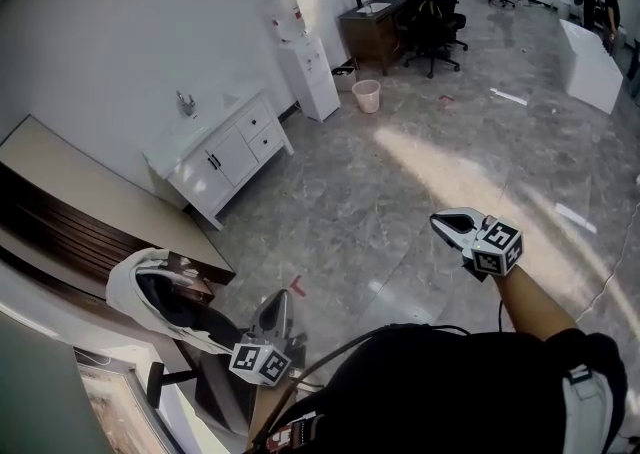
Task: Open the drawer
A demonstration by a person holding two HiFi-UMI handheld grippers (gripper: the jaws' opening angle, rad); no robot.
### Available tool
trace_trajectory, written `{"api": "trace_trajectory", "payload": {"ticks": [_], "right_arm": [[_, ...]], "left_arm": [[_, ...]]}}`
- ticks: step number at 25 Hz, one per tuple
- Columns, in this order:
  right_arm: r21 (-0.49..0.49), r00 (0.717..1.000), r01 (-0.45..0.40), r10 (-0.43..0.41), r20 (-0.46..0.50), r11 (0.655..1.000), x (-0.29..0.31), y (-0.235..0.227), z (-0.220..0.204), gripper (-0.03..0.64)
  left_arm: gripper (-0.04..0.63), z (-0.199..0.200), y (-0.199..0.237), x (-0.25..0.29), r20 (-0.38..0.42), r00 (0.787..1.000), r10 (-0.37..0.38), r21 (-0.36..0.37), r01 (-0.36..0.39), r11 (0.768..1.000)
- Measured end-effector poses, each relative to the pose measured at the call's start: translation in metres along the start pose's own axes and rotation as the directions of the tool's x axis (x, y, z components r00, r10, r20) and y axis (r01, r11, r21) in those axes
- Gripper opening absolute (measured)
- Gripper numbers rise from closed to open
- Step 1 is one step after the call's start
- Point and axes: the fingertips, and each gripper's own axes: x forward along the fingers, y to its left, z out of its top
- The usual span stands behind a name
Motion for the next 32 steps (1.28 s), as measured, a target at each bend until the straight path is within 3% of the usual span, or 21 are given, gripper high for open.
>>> {"api": "trace_trajectory", "payload": {"ticks": [5,17,32], "right_arm": [[-0.005,1.0,0.02,-0.02,-0.013,1.0,0.034,-0.024,0.004,-0.005],[-0.011,0.999,0.053,-0.052,0.01,0.999,0.188,-0.049,0.059,-0.005],[-0.019,1.0,-0.026,0.025,-0.018,0.999,0.344,-0.045,0.072,-0.005]], "left_arm": [[0.0,0.003,0.031,0.037,-0.001,1.0,-0.031,-0.01,0.031,0.999],[0.0,0.048,0.161,0.103,-0.011,0.994,-0.111,0.008,0.111,0.994],[0.0,0.058,0.29,0.107,0.0,0.999,-0.039,-0.011,0.039,0.999]]}}
